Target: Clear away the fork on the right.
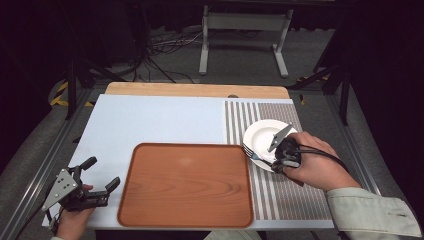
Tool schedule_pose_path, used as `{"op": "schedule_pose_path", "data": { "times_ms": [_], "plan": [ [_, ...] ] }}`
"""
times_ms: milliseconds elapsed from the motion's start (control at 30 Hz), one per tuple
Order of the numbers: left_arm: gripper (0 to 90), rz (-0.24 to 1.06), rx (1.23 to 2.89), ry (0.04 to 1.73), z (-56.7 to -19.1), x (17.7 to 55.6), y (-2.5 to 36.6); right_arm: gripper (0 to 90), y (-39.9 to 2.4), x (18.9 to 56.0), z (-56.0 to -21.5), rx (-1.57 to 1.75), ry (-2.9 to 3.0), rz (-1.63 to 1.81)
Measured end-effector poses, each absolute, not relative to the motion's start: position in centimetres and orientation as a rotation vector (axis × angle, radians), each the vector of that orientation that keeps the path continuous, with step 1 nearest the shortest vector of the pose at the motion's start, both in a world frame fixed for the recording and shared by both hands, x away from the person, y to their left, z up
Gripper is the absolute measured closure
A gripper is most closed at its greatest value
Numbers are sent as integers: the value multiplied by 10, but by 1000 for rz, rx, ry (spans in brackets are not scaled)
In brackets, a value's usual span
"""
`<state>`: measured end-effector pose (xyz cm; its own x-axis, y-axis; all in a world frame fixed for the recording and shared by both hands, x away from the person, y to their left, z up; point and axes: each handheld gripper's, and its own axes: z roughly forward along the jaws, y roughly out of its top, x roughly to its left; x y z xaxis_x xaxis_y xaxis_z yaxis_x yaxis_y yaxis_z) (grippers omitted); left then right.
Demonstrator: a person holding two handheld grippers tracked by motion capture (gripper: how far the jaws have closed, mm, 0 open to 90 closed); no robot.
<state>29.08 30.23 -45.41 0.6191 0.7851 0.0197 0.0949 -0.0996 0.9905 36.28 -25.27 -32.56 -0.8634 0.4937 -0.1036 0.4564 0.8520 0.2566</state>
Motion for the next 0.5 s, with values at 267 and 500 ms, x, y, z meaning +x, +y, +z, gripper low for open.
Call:
{"op": "schedule_pose_path", "data": {
  "times_ms": [267,500],
  "plan": [
    [2,683,1587,754,-454,291,303,784,-238,364,-321,961,2839,418],
    [2,681,1588,752,-454,291,303,784,-223,364,-321,1114,2822,472]
  ]
}}
